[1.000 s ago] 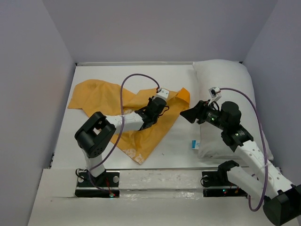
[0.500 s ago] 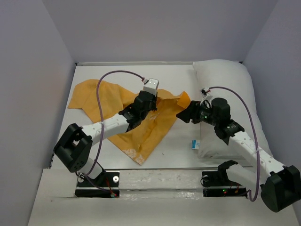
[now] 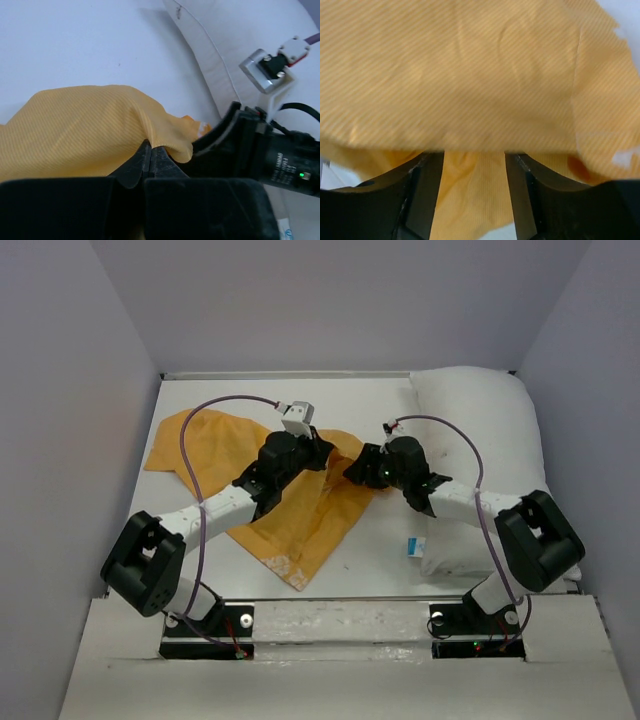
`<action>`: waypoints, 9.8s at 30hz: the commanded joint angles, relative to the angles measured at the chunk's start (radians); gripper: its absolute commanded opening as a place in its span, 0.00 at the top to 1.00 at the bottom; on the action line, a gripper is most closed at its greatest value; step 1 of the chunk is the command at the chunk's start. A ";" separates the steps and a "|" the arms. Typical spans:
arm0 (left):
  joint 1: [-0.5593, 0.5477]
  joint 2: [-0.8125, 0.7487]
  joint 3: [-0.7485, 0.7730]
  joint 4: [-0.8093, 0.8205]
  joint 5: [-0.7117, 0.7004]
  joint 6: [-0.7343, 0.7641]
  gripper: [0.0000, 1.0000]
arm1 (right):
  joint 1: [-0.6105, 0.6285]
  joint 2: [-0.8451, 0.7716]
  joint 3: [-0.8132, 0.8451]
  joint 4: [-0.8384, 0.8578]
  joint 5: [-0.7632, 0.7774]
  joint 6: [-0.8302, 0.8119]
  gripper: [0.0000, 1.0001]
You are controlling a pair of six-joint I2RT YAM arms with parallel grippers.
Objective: Put the pillow into the pillowcase
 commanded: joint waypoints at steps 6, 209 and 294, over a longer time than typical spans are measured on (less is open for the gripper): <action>0.068 -0.079 -0.034 0.219 0.198 -0.154 1.00 | 0.001 0.071 0.191 -0.025 0.197 -0.119 0.35; 0.015 -0.223 0.196 -0.330 0.216 -0.041 1.00 | 0.059 -0.015 0.127 0.354 -0.386 -0.263 0.31; 0.041 -0.368 -0.365 0.209 -0.068 -0.101 1.00 | 0.361 0.093 0.506 -0.801 0.320 -0.673 0.05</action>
